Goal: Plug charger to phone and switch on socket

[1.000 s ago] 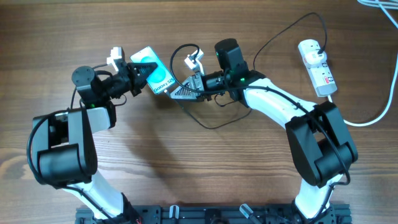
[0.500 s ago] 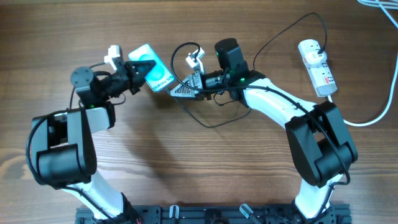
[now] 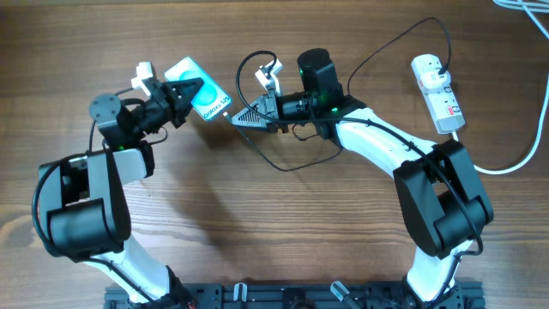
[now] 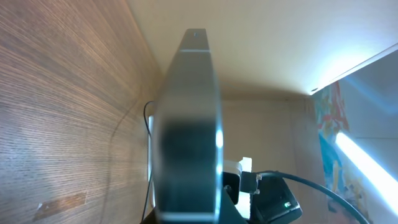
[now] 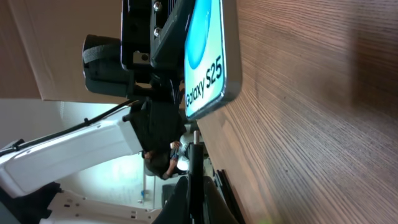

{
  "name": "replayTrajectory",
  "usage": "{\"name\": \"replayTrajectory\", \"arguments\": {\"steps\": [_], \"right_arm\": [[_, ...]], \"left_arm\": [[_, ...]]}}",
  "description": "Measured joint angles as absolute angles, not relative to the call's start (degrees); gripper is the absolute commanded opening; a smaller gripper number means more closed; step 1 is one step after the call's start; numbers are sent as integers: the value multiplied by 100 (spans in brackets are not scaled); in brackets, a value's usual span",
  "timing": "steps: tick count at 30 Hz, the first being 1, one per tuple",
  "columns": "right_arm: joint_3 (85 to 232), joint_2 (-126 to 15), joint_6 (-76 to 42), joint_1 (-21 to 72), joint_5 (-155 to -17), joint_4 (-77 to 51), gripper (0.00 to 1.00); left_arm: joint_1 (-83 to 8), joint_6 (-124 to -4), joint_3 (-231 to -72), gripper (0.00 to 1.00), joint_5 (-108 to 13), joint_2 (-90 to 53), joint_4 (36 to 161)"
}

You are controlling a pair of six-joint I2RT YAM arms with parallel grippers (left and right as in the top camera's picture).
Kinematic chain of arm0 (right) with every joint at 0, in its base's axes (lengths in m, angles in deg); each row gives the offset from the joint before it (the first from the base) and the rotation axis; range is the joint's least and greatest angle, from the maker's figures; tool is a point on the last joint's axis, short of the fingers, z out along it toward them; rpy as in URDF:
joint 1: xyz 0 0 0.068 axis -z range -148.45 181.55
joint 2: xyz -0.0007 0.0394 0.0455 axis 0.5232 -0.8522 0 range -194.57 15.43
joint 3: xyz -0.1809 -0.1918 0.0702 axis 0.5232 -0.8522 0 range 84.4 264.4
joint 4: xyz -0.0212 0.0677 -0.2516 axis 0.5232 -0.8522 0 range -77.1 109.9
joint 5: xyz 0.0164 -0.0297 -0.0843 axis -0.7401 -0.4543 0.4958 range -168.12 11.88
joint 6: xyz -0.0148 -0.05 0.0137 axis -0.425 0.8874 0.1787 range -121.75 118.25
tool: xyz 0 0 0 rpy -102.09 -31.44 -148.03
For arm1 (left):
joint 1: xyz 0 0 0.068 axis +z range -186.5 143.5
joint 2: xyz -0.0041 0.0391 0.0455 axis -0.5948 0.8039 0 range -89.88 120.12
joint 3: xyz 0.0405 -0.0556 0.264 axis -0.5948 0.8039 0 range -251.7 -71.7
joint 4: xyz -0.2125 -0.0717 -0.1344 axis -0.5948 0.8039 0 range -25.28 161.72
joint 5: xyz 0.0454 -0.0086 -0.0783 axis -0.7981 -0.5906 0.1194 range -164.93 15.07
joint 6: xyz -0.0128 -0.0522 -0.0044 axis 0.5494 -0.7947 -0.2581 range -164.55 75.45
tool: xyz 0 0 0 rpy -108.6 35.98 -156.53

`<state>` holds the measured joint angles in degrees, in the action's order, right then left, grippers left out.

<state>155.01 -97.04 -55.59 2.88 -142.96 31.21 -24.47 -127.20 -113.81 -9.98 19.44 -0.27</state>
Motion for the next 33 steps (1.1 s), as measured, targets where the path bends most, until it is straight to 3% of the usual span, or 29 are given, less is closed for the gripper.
{"name": "replayTrajectory", "arguments": {"steps": [33], "right_arm": [[15501, -9704, -5704, 288, -14178, 3270, 4]], "left_arm": [[-2547, -13022, -11376, 4, -1147, 1944, -473]]}}
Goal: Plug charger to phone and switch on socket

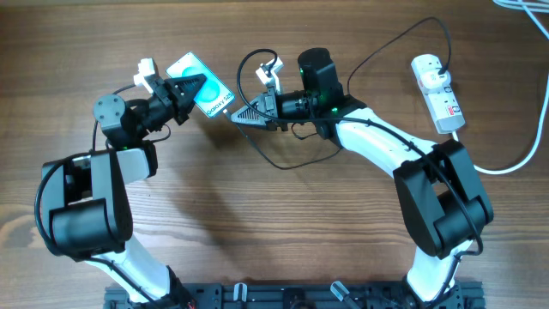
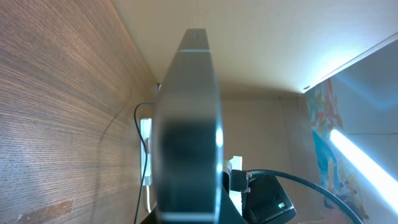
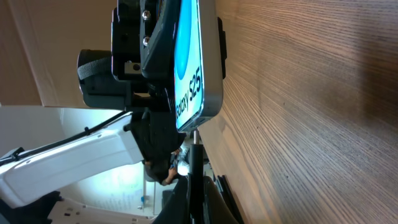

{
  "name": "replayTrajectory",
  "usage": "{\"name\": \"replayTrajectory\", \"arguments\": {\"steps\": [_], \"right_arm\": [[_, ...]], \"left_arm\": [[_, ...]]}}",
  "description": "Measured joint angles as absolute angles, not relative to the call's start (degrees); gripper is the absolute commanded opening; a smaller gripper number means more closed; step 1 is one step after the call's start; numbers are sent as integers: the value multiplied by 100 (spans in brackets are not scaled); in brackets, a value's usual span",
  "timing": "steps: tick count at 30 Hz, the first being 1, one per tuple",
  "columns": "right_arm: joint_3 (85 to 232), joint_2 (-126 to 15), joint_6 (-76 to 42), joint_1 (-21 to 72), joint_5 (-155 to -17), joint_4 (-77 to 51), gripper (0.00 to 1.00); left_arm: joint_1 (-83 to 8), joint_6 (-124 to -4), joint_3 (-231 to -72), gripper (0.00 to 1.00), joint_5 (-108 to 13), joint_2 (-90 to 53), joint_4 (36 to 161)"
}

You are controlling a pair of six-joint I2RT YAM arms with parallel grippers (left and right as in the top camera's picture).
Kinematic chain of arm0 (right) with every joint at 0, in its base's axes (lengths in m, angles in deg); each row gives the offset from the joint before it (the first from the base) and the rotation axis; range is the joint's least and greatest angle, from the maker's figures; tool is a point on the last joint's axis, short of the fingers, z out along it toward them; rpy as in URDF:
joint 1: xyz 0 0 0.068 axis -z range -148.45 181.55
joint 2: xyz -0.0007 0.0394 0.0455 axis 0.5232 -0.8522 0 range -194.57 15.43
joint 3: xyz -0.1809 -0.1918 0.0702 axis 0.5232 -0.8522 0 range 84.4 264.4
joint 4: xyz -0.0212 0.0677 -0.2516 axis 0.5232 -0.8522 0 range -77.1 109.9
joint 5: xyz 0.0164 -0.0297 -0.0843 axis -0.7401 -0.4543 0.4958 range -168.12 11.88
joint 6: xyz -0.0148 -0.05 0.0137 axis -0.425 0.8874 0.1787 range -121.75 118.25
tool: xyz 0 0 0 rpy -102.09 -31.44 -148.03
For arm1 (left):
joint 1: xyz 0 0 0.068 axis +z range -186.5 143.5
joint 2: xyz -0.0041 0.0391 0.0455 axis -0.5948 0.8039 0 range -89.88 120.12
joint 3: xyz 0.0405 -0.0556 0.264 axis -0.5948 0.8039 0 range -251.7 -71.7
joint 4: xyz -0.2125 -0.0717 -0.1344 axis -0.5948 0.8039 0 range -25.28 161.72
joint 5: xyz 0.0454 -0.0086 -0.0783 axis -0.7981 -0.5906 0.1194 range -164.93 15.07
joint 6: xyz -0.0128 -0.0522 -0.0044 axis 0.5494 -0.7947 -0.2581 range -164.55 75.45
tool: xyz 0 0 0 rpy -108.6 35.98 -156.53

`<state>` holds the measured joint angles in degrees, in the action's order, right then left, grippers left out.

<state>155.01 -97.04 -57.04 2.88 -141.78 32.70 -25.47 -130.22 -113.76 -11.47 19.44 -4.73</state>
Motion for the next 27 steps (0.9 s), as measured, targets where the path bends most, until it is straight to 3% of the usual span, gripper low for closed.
{"name": "replayTrajectory", "arguments": {"steps": [27], "right_arm": [[15501, -9704, -5723, 288, -14148, 3278, 4]], "left_arm": [[-2547, -13022, -11376, 4, -1121, 1944, -473]]}}
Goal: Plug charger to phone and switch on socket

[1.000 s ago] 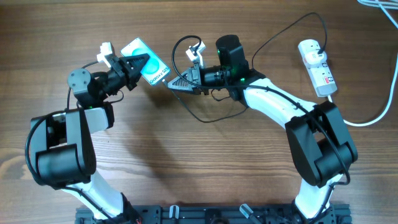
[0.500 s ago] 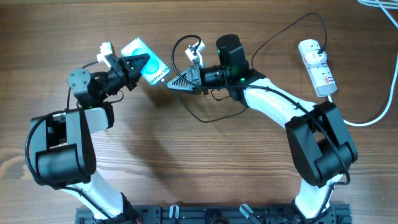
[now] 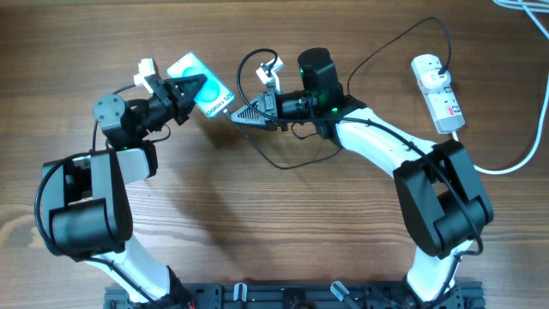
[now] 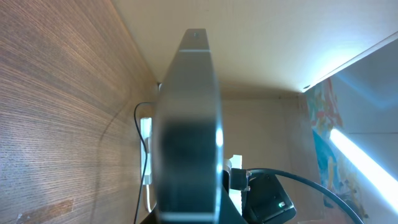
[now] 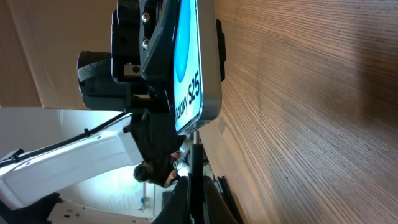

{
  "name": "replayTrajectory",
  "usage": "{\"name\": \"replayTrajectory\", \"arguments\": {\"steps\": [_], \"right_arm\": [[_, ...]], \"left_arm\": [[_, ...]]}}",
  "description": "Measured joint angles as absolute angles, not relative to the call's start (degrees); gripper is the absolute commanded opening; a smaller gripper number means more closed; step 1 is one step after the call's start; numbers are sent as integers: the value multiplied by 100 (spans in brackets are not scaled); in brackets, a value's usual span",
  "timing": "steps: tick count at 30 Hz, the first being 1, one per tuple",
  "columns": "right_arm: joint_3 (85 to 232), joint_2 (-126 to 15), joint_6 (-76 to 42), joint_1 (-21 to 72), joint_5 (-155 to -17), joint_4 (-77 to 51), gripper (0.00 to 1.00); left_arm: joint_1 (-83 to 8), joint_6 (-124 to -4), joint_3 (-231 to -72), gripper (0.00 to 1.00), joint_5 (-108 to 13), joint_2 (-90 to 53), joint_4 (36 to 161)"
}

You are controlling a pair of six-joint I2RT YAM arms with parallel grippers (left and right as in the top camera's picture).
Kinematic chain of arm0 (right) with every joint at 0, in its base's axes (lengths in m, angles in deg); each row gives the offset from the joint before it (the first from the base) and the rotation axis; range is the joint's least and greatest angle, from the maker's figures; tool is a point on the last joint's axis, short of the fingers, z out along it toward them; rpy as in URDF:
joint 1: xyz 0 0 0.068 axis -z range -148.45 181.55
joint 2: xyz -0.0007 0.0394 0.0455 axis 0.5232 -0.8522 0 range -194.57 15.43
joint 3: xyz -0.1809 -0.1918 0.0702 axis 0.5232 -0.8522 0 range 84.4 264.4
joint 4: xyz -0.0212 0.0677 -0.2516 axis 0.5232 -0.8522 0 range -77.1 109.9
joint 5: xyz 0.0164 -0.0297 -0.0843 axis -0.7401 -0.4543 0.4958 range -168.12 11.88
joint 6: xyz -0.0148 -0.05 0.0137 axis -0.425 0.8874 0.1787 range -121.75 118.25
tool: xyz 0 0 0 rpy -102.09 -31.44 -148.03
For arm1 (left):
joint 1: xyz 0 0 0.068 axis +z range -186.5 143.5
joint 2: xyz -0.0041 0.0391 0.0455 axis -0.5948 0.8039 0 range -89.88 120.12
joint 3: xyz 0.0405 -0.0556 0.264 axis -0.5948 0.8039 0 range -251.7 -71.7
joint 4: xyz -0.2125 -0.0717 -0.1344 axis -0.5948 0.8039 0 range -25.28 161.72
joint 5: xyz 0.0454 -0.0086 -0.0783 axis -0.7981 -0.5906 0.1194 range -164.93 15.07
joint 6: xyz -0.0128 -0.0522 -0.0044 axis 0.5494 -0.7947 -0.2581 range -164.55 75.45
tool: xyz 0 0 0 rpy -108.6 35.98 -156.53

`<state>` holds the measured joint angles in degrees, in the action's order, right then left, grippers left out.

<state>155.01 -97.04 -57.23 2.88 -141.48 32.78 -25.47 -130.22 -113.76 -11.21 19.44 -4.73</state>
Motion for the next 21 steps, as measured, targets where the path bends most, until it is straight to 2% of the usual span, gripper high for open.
{"name": "replayTrajectory", "arguments": {"steps": [21], "right_arm": [[15501, -9704, -5854, 288, -14150, 3388, 5]], "left_arm": [[-2547, -13024, -11376, 4, -1121, 1944, -473]]}}
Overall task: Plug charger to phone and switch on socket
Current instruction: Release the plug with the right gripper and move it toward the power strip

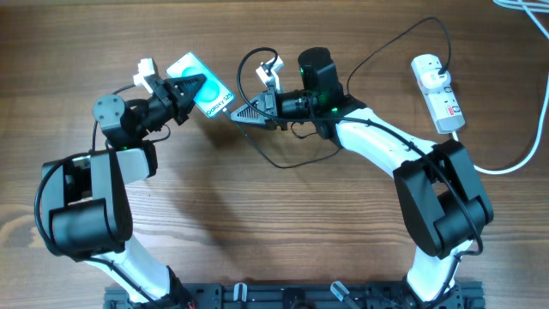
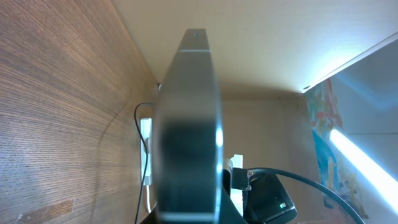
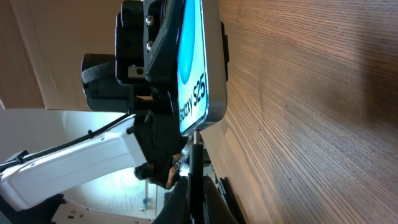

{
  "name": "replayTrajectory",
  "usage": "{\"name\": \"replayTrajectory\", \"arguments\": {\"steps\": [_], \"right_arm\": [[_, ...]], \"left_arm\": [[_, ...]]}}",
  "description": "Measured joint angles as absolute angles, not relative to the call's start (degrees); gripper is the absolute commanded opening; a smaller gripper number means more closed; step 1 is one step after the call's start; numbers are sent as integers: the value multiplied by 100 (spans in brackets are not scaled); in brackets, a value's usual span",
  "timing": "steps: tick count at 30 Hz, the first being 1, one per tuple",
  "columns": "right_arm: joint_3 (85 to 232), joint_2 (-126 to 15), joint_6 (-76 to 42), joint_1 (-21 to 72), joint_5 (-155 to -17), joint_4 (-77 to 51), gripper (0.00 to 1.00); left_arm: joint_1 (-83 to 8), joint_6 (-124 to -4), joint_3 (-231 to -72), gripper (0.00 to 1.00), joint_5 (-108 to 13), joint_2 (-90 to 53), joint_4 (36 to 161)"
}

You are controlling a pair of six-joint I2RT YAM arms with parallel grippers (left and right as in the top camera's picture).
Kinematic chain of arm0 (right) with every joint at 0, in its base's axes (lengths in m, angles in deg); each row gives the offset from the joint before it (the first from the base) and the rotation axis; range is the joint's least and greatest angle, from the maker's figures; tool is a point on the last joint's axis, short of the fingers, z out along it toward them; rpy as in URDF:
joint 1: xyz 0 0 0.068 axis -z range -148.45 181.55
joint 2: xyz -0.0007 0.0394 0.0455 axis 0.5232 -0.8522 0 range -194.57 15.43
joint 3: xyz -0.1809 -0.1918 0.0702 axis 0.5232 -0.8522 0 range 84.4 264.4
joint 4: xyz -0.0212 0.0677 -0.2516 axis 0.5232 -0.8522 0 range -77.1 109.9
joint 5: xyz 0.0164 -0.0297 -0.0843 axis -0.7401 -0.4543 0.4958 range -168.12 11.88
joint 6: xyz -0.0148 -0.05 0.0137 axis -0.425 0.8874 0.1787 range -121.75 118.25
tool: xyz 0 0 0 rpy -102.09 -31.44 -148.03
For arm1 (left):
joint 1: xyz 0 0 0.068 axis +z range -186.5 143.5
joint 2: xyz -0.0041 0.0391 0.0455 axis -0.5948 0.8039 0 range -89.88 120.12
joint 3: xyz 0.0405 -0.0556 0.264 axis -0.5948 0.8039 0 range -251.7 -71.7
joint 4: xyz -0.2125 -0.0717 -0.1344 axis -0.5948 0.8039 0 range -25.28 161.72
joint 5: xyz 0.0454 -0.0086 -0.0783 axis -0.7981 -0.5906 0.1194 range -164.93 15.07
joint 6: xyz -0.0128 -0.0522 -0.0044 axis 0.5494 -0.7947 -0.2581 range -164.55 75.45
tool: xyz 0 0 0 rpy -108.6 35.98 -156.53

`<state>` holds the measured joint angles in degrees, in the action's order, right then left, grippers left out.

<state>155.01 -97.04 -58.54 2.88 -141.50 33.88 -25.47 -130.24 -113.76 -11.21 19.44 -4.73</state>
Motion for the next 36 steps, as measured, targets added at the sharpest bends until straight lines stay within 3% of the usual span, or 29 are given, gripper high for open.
{"name": "replayTrajectory", "arguments": {"steps": [36], "right_arm": [[15492, -9704, -6329, 314, -14128, 3547, 4]], "left_arm": [[-2643, -13086, -11409, 4, -1053, 1944, -475]]}}
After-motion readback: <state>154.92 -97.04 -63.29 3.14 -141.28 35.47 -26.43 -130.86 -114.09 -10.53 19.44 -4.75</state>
